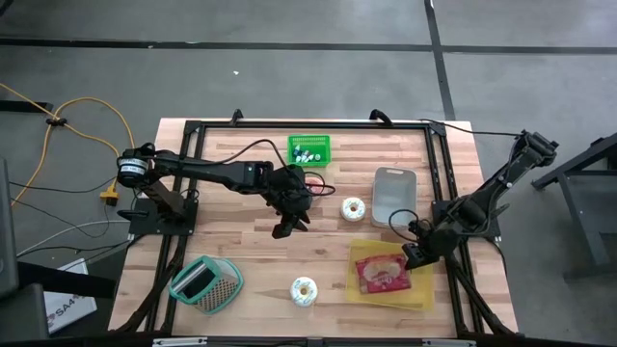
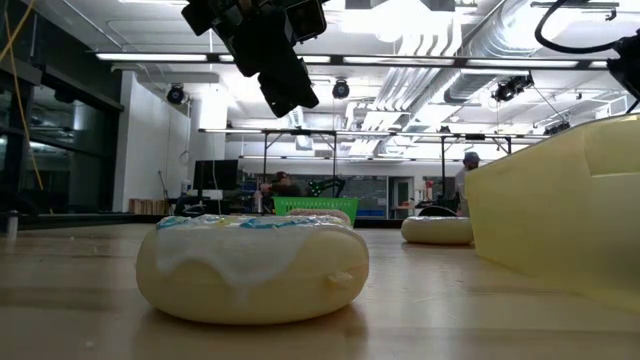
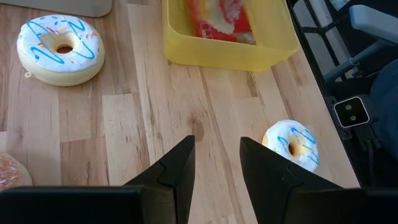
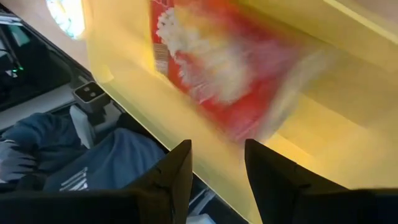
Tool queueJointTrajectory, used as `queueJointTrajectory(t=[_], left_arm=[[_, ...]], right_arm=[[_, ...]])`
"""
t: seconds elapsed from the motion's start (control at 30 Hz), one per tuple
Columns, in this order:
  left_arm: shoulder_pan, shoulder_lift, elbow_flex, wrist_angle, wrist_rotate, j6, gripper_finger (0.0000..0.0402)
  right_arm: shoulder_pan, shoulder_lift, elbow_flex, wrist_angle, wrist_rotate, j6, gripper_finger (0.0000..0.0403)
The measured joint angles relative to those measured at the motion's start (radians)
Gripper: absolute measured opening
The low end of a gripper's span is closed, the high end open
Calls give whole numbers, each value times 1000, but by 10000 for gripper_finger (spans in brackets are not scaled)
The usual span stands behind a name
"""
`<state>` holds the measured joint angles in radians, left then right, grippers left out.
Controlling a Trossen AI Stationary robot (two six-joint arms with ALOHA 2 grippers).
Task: Pick & Place Food Item
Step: Put the red popcorn bag into the yellow bin, then put the top white donut into the gray bin
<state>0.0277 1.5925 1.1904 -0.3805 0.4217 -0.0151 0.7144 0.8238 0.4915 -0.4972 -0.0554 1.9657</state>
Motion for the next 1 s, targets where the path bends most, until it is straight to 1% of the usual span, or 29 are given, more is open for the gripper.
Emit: queueJointTrajectory(t=[0.23, 0.47, 0.53, 0.63, 0.77, 1.0], left_arm=[[0, 0, 0, 0, 0, 0, 122], [0, 0, 0, 0, 0, 0, 122], [0, 0, 0, 0, 0, 0, 122], [0, -3, 0, 5, -11, 0, 122], [0, -21, -2, 22, -19, 0, 122], [0, -67, -2, 40, -36, 2, 122]], right_arm=[[1, 0, 0, -24, -36, 27, 134], [1, 0, 0, -22, -24, 19, 134], [1, 0, 0, -17, -4, -4, 134], [-7, -2, 0, 6, 63, -57, 134], [-43, -10, 0, 32, 152, -172, 134], [-144, -18, 0, 85, 191, -409, 134]])
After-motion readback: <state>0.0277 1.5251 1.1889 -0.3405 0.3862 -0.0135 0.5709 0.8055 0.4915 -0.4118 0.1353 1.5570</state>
